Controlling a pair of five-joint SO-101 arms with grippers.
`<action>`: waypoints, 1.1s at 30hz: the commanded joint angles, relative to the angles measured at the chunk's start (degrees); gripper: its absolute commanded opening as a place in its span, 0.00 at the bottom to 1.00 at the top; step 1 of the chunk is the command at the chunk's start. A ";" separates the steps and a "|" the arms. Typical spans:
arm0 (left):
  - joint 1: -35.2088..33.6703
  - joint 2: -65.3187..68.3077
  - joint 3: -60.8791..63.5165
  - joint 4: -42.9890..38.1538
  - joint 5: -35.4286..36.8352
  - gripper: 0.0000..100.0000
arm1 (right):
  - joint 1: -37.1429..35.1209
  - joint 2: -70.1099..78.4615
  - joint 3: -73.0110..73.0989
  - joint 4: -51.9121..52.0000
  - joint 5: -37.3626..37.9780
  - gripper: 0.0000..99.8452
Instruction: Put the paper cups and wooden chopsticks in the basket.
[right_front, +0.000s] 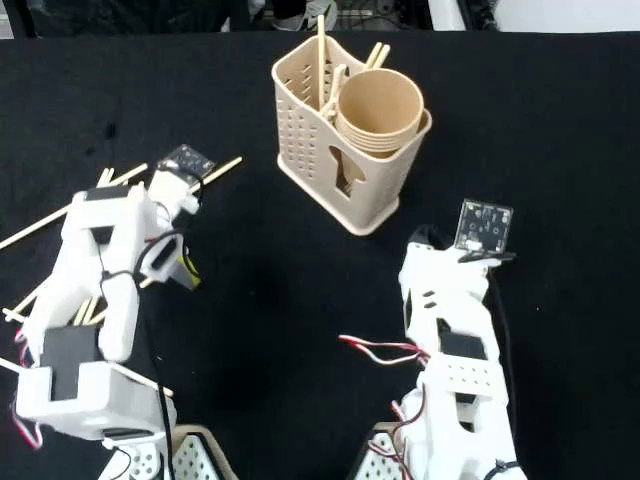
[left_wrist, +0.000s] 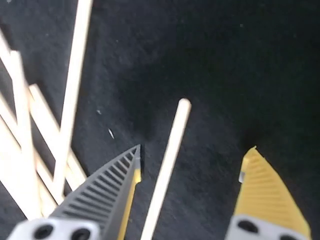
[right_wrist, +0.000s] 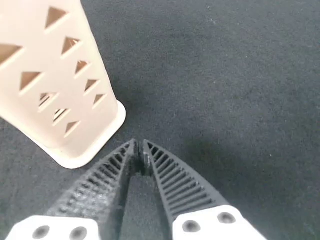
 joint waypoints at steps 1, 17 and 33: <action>-0.48 3.08 -7.34 0.62 -3.43 0.31 | -0.53 -1.27 -0.22 -0.97 0.26 0.01; -0.22 15.03 -16.57 10.64 -8.44 0.03 | -0.62 -1.27 -0.22 -0.97 0.26 0.01; -0.13 -12.13 -16.22 11.08 16.26 0.03 | -0.62 -1.27 -0.22 -0.97 0.26 0.01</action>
